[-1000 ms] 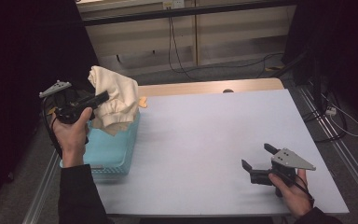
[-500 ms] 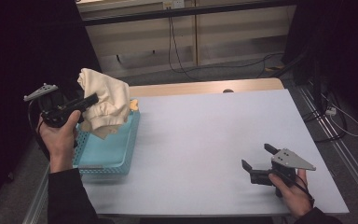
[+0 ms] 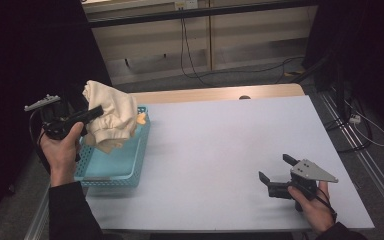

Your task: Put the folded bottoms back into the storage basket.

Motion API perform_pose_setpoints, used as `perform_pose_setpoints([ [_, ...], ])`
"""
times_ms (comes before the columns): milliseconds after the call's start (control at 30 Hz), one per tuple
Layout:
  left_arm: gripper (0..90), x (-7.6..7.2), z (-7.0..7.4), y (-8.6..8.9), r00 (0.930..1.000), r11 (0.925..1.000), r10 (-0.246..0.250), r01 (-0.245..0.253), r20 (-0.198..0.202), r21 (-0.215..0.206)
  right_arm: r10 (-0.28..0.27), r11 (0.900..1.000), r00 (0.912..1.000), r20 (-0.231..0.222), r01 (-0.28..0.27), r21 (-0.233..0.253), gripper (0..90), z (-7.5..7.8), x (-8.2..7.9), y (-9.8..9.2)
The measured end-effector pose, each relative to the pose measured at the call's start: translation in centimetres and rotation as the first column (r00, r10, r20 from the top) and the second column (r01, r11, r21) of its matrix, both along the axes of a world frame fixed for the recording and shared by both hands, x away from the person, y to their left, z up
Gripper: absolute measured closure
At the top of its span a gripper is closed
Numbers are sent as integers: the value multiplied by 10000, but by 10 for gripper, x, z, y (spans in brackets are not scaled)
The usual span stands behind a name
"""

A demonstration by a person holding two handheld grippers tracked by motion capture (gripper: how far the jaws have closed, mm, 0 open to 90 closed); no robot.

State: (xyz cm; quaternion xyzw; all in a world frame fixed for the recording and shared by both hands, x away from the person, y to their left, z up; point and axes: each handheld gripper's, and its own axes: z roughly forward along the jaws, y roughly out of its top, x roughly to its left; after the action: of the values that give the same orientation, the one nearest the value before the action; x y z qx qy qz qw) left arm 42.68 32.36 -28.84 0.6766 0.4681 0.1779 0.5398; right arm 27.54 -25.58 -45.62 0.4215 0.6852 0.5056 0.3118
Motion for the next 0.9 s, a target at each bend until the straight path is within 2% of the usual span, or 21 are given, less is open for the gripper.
perform_pose_setpoints([
  [367, 744, 7, -13, 10, 9989, 9997, 176, -184, -431, -171, 25, 10000, 10000, -19, -25, 10, 12, 0, 0, 0],
  [667, 744, 15, -24, 12, 9970, 9997, 211, -220, -740, -106, 40, 10000, 10000, -68, -40, -12, 12, -1, 0, 1],
  [833, 744, 20, -31, 9, 9958, 9996, 233, -220, -886, 160, 13, 10000, 10000, -45, -14, -78, 12, -1, 0, 1],
  [900, 743, 23, -35, 9, 9946, 9998, 204, -194, -1015, 103, 12, 10000, 10000, -39, -12, -89, 12, -1, 0, 0],
])
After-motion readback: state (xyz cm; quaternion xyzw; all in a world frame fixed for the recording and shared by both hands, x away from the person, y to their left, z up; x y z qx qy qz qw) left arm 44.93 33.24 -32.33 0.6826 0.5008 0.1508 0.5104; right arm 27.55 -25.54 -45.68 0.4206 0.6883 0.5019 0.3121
